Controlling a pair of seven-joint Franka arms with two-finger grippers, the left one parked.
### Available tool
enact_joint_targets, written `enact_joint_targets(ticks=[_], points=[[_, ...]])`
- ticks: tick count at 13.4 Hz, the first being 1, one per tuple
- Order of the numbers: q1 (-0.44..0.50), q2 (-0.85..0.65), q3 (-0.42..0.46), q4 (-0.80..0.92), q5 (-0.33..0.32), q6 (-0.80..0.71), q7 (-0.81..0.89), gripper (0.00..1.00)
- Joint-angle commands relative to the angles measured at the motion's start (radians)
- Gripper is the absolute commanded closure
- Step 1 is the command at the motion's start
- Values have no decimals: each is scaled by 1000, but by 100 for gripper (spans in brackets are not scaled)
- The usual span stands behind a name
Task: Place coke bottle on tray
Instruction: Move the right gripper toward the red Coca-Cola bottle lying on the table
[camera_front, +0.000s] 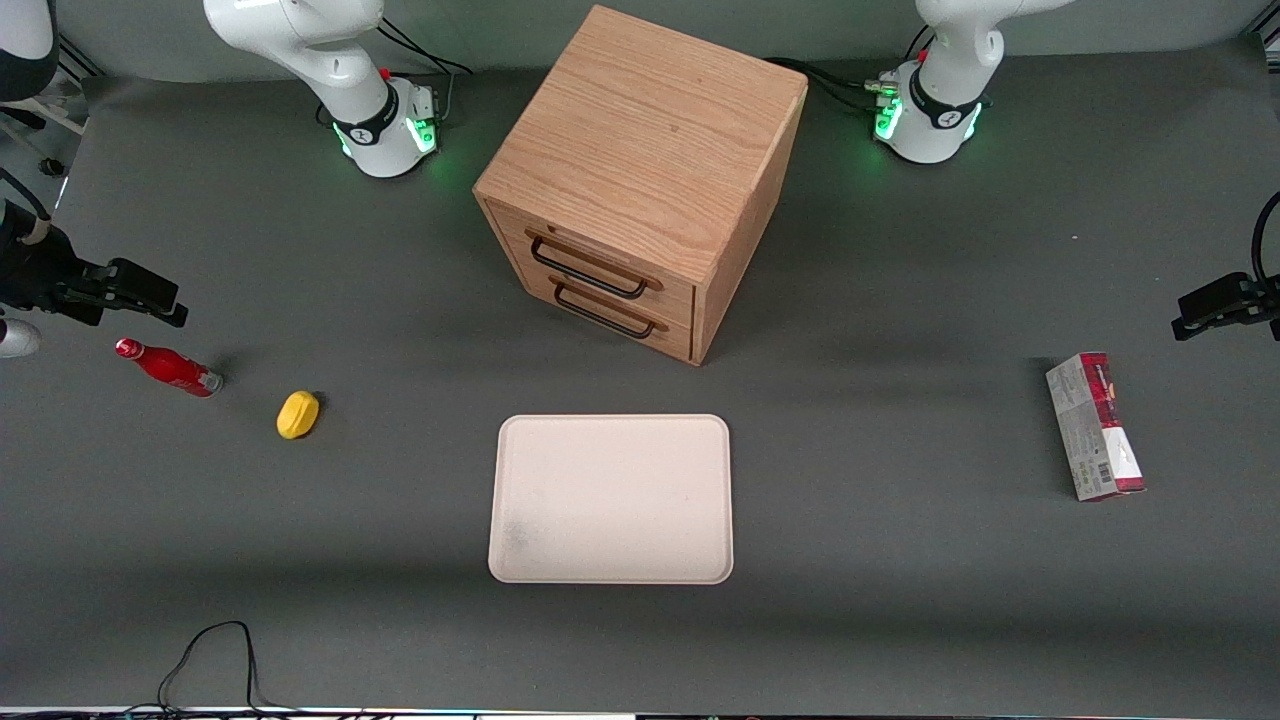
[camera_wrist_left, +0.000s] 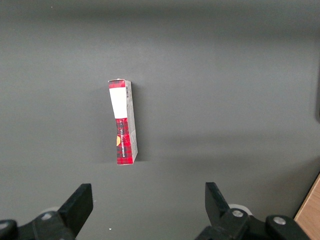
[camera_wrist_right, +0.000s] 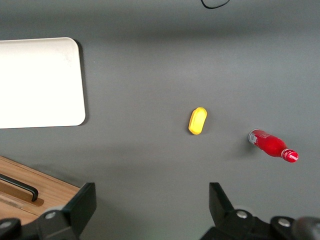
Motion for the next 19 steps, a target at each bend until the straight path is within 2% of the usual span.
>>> enact_joint_targets(ticks=[1,5,7,10,15,19], points=[[-4,-2,3,-1,-15,-10,21,0],[-15,0,-10,-28,-27,-12,23,0],[-27,-8,-60,-41,-61,-22,3,0],[-38,-6,-164,-99,-84,7,-194,0],[-52,-23,-347,-393,-49,313,-468,0],[-52,-32,-413,-629,-29,592,-609,0]])
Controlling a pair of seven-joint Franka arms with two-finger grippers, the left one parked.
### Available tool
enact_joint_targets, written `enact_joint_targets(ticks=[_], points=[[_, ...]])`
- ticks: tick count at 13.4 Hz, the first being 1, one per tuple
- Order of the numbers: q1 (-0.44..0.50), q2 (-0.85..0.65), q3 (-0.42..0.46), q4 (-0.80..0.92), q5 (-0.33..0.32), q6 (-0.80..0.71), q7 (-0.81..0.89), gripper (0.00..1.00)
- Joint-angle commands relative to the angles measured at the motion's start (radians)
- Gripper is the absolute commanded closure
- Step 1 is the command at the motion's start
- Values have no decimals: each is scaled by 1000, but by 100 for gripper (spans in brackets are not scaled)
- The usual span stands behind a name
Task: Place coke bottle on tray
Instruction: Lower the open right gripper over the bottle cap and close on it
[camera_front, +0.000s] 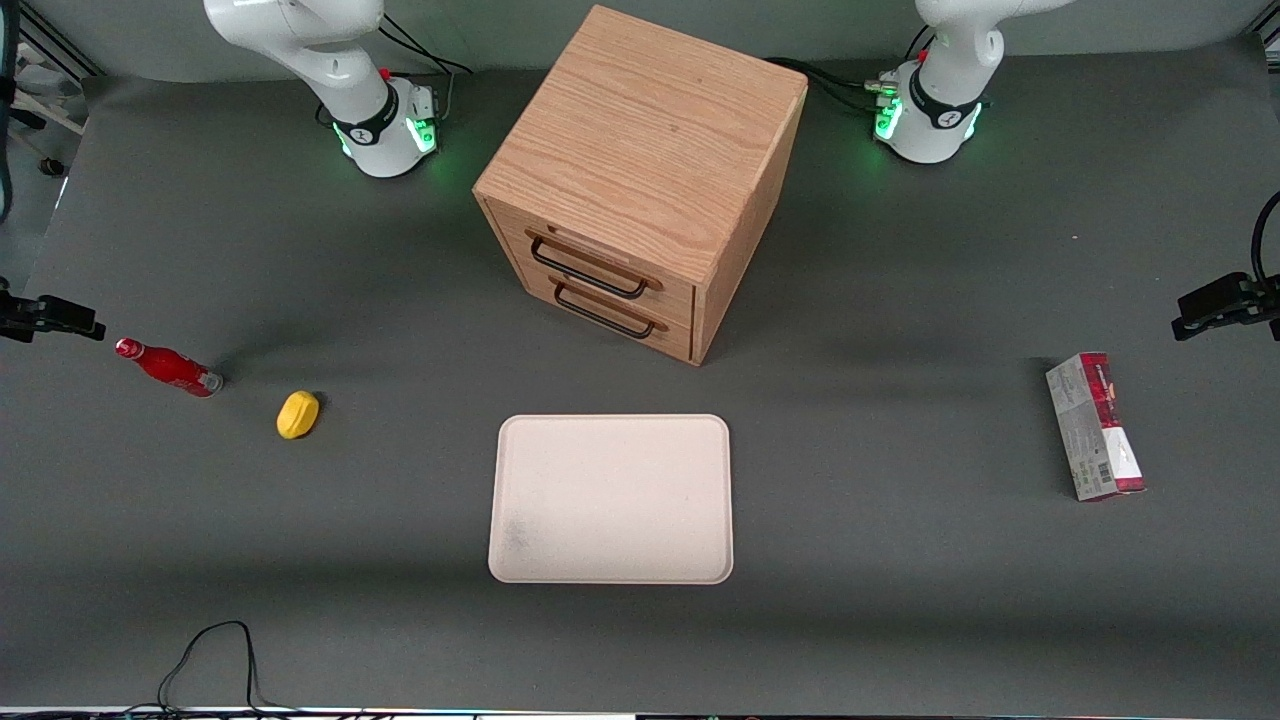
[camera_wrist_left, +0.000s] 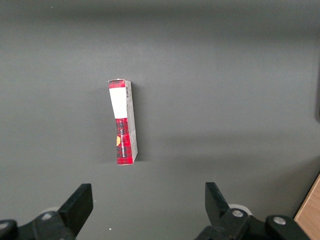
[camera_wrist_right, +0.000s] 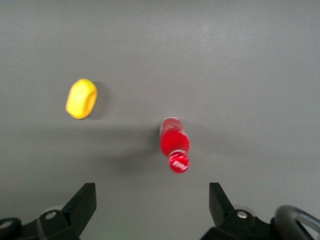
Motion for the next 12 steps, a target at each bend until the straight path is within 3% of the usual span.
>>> enact_joint_targets(ticks=[1,4,9,12], points=[[6,-40,-45,-175,28,189,-110,0],[3,-22,-82,-266,137,308,-229,0],[-17,35,-83,-275,142,382,-273,0],[-17,64,-83,-275,236,395,-323,1]])
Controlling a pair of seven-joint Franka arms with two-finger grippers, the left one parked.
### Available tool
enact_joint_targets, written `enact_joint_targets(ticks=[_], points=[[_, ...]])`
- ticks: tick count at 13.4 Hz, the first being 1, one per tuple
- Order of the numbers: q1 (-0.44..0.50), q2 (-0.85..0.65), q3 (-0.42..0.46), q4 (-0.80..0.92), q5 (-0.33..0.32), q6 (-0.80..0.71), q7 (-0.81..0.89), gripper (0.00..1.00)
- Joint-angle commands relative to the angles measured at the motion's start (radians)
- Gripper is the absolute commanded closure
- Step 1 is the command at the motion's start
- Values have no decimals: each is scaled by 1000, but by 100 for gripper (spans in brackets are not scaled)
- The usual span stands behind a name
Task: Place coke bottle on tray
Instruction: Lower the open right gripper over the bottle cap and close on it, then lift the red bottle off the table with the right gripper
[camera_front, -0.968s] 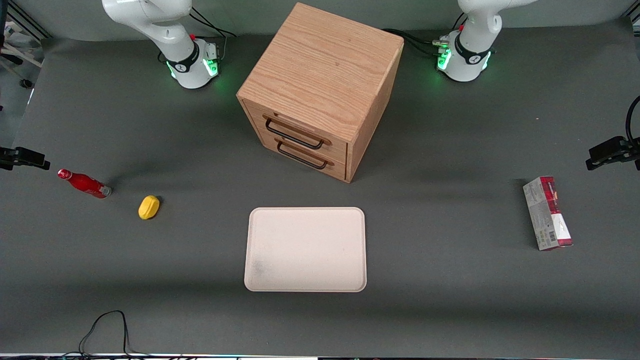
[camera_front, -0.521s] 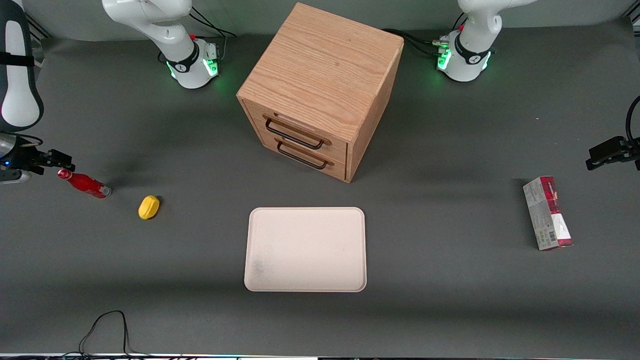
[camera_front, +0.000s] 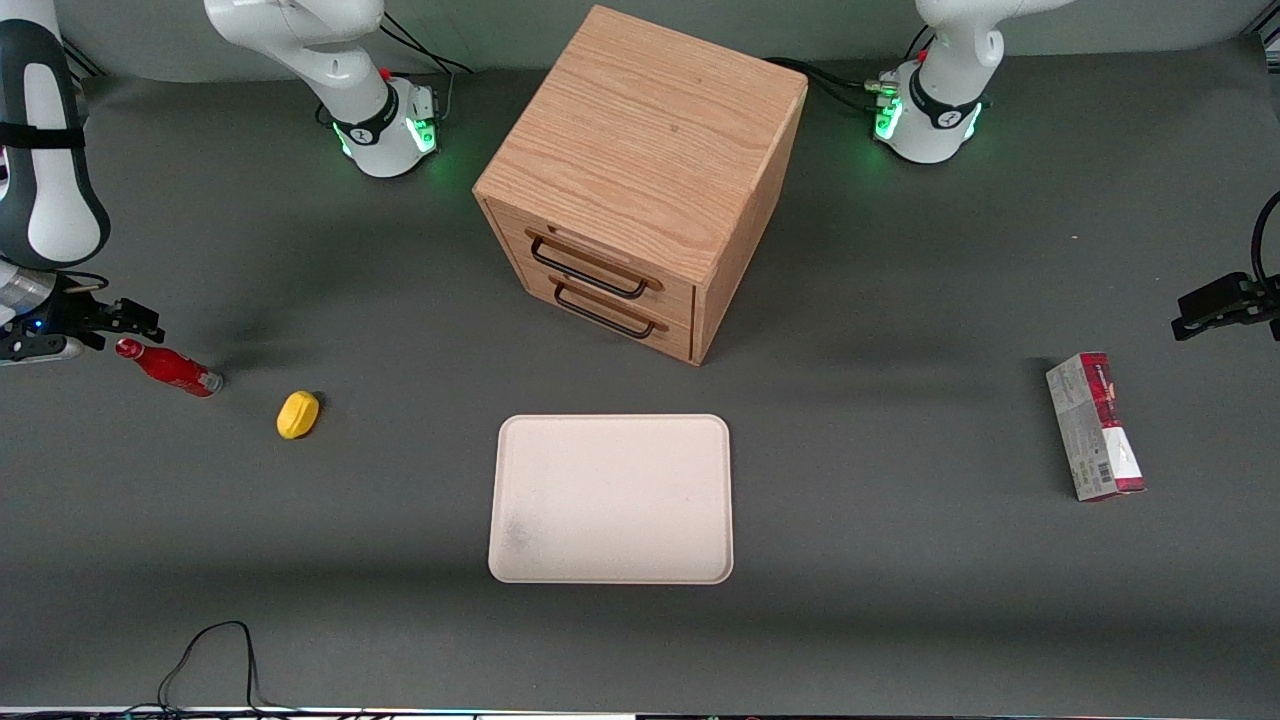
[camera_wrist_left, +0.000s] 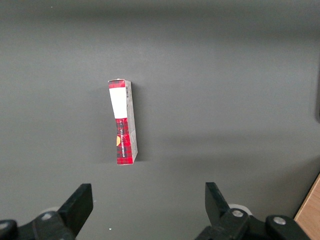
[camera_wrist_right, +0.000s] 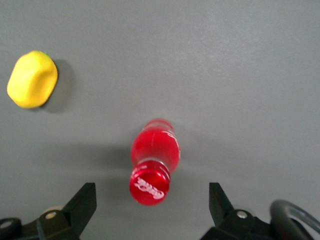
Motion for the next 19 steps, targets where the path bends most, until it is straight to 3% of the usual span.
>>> enact_joint_targets(ticks=[1,3,4,5,7,8,9,10,14,16,19], points=[[-6,34,-1,0,95,33,-104,1],[-14,45,0,1,109,50,-112,2],[-14,47,3,3,109,52,-112,6],[-14,50,6,3,109,59,-112,16],[-14,60,12,3,109,67,-110,52],[-14,60,14,6,109,67,-108,74],[-12,60,17,9,109,67,-101,91],[-11,60,25,11,108,67,-96,100],[-3,50,43,60,98,27,-76,100],[0,47,72,168,86,-124,63,100],[0,45,176,403,-26,-363,305,100]])
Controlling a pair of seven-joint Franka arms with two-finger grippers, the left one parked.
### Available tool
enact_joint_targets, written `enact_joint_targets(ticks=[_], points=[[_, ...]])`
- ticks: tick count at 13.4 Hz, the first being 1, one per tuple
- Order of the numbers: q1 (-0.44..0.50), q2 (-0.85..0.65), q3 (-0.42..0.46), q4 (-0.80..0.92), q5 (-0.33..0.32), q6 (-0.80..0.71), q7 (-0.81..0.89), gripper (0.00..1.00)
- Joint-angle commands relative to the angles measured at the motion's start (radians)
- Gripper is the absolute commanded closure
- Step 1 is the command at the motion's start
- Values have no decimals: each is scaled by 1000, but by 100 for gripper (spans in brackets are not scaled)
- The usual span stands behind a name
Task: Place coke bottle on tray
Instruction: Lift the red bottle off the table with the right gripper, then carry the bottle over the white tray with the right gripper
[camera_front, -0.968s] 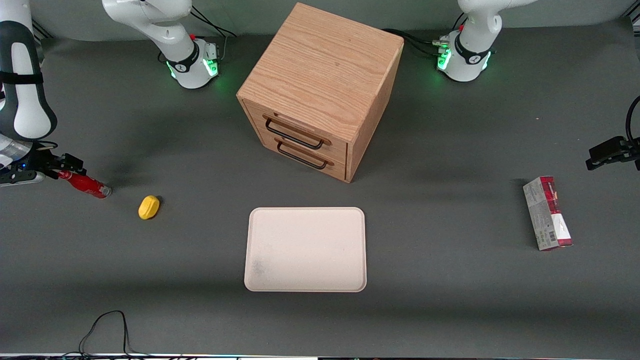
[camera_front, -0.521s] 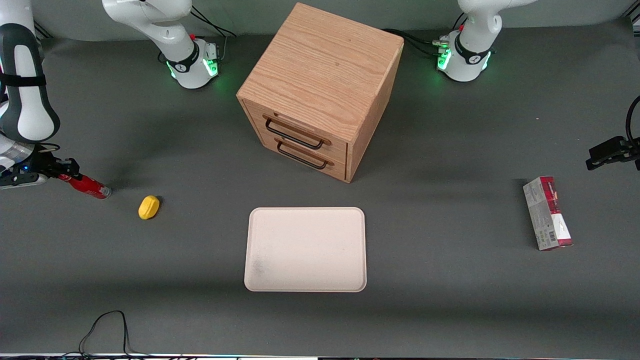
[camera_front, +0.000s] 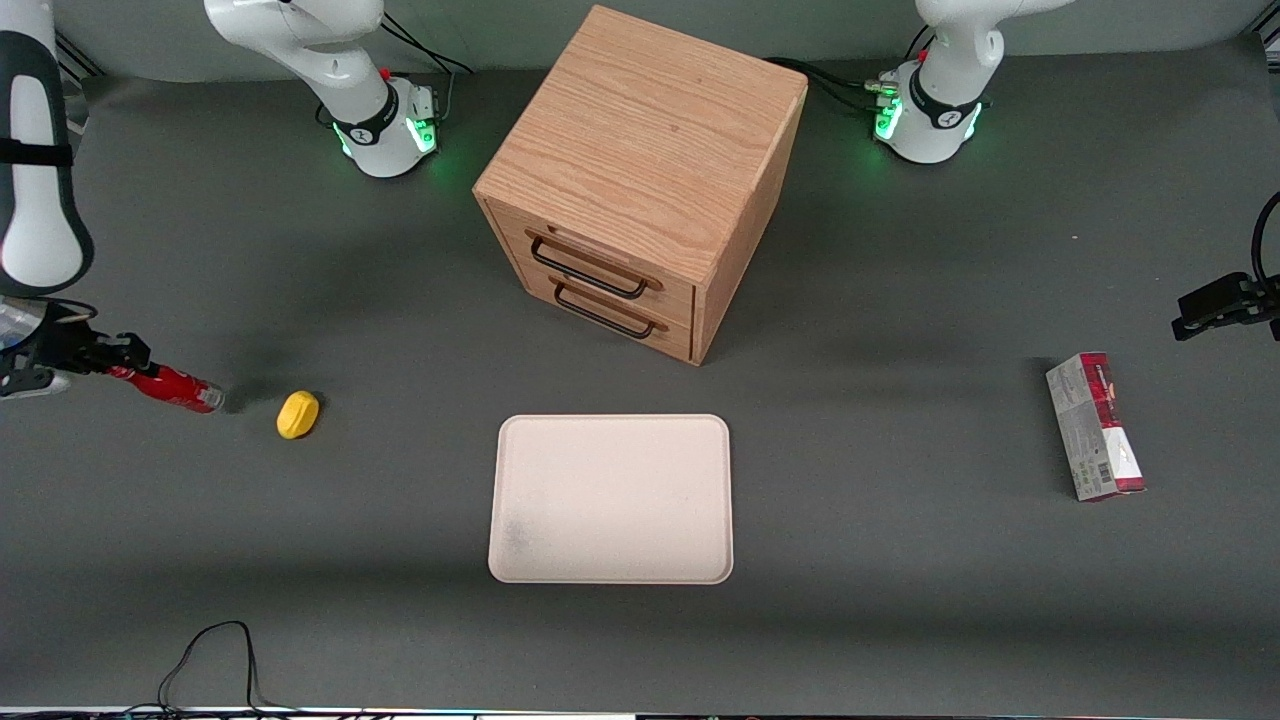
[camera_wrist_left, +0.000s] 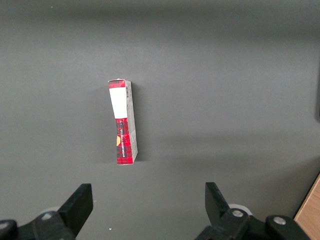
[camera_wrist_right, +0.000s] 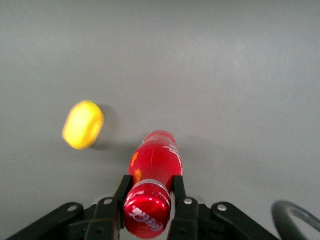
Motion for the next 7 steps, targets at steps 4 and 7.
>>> enact_joint_targets(ticks=[4,7], points=[[-3,3,238,489,-86,-473,455,100],[-3,50,427,682,-162,-641,651,100]])
